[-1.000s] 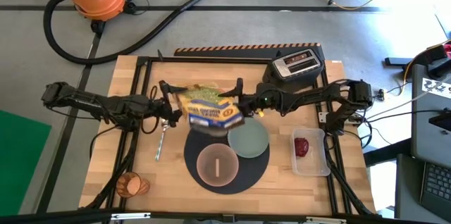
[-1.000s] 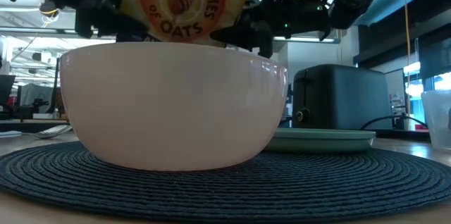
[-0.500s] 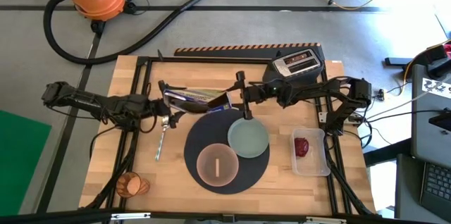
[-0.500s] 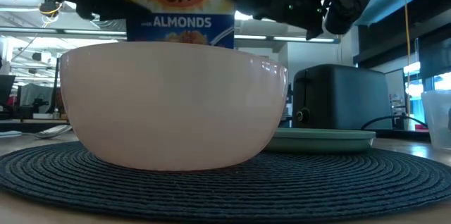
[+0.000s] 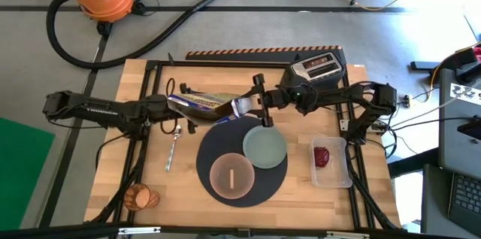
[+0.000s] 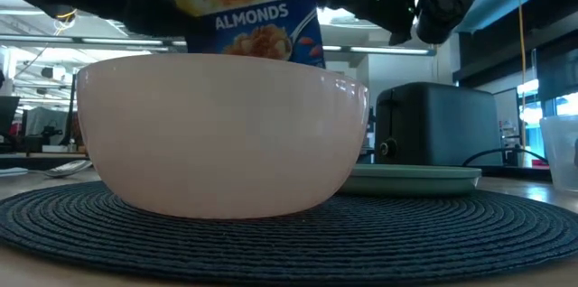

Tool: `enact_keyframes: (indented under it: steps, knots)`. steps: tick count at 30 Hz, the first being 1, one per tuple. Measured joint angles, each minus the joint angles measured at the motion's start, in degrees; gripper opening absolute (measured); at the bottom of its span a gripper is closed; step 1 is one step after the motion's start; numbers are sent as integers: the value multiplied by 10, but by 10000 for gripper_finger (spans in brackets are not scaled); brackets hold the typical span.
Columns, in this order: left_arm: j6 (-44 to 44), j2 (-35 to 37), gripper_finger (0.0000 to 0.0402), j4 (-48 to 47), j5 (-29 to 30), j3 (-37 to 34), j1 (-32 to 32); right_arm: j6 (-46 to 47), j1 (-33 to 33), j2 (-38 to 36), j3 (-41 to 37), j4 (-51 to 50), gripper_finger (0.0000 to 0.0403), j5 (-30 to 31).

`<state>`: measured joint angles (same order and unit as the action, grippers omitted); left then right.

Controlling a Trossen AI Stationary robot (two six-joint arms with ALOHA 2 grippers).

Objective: Arrange a breakfast setting
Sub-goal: Pour the cereal from the yellow cereal box into the pink bowl

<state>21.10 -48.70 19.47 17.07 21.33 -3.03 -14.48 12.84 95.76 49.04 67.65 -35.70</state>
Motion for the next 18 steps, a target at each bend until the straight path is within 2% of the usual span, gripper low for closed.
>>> enact_keyframes:
  steps: [4, 12, 15, 18]
  knots:
    - [5, -15, 340, 41, -27, 0, -18, 4, 0, -1, 0, 3, 202, -2]
    - [19, -9, 282, 37, -61, -2, -40, 2, 0, -4, 3, -63, 202, 0]
    - [18, 5, 269, 10, -53, -3, -40, 3, 12, -5, 3, -108, 210, 14]
    - [-1, 26, 265, -73, -25, 11, -40, 6, 30, -2, 3, -154, 241, 23]
